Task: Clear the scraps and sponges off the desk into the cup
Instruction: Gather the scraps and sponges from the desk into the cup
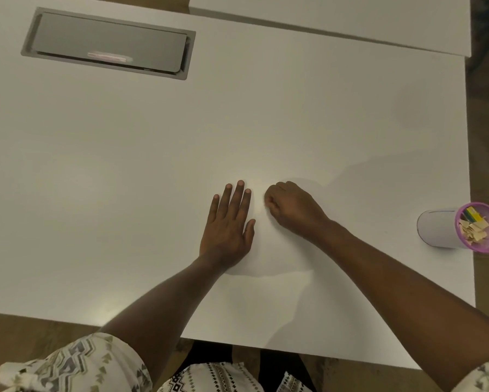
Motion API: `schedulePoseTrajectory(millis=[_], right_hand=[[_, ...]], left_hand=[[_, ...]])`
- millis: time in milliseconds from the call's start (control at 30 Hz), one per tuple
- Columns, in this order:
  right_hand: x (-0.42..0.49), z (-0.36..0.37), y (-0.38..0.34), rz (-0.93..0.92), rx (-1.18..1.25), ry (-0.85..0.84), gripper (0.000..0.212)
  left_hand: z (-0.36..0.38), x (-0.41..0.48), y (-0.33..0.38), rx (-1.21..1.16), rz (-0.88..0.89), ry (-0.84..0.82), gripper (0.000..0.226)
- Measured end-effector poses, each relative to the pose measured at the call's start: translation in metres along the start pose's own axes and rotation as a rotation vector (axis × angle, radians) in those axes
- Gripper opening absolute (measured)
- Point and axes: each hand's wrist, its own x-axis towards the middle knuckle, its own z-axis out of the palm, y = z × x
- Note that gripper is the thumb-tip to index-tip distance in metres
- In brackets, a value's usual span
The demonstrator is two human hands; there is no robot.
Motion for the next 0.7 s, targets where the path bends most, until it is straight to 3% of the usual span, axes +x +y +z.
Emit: schedulePoseTrajectory(millis=[100,300,700], right_hand=[[-0.02,0.006,0.002,0.16,0.179,0.092,0.011],[-0.056,0.021,-0.01,0.346,0.179,0.278,0.011],[-0.033,0.015,-0.022,0.243,-0.049,0.287,0.014]], left_hand=[[0.0,0.0,0.0,0.006,-0.001,-0.006,0.064],[0.0,0.0,0.0,-0.003,-0.004,-0.001,0.065],[0.001,0.0,0.0,-0.009,-0.003,-0.002,0.065]])
